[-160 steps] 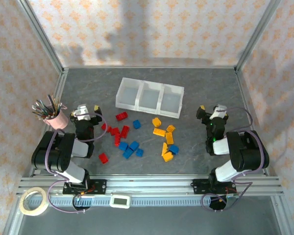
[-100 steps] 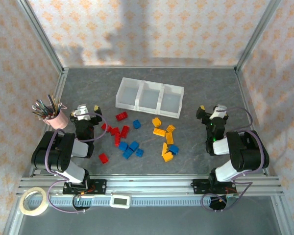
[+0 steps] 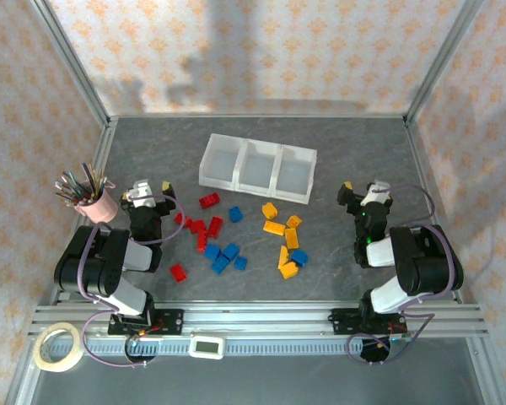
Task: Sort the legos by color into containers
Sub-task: Pick up the lego from the center of the table.
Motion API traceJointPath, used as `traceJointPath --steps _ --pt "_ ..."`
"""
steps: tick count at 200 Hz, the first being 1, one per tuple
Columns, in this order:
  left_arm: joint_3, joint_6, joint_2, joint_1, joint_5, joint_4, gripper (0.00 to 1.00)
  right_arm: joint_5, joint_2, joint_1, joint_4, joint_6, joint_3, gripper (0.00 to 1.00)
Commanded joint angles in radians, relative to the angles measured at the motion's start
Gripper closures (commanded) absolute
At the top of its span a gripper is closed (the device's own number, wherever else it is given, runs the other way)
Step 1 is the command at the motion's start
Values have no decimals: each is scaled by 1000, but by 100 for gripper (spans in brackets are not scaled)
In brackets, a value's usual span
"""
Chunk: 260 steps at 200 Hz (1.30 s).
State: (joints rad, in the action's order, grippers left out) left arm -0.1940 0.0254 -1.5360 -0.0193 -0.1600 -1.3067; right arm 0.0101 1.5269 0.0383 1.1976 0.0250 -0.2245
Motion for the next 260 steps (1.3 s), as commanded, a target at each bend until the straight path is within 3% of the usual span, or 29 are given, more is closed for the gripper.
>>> traceJointPath --steps 1,82,132,177,202,221,243,260 --pt "-12 -1 -1 -1 19 -32 1 -1 -9 1 35 16 -7 0" --pt "-9 -2 3 0 22 -35 0 -1 -10 0 37 16 -4 0" --pt "34 11 126 -1 -4 -5 1 -15 -88 0 17 20 18 0" --pt "13 59 313 0 -8 201 1 18 -313 0 -253 -35 -26 0" --pt "-36 128 441 -1 -1 400 1 -7 -419 0 -388 -89 -57 0" --pt "-77 229 533 -1 -8 536 1 11 -473 0 -514 -234 -96 0" --pt "-97 339 637 2 -7 674 1 49 -500 0 -827 -417 -213 0" --pt "-61 460 706 7 -55 700 1 -11 -500 -1 -851 -467 -211 0"
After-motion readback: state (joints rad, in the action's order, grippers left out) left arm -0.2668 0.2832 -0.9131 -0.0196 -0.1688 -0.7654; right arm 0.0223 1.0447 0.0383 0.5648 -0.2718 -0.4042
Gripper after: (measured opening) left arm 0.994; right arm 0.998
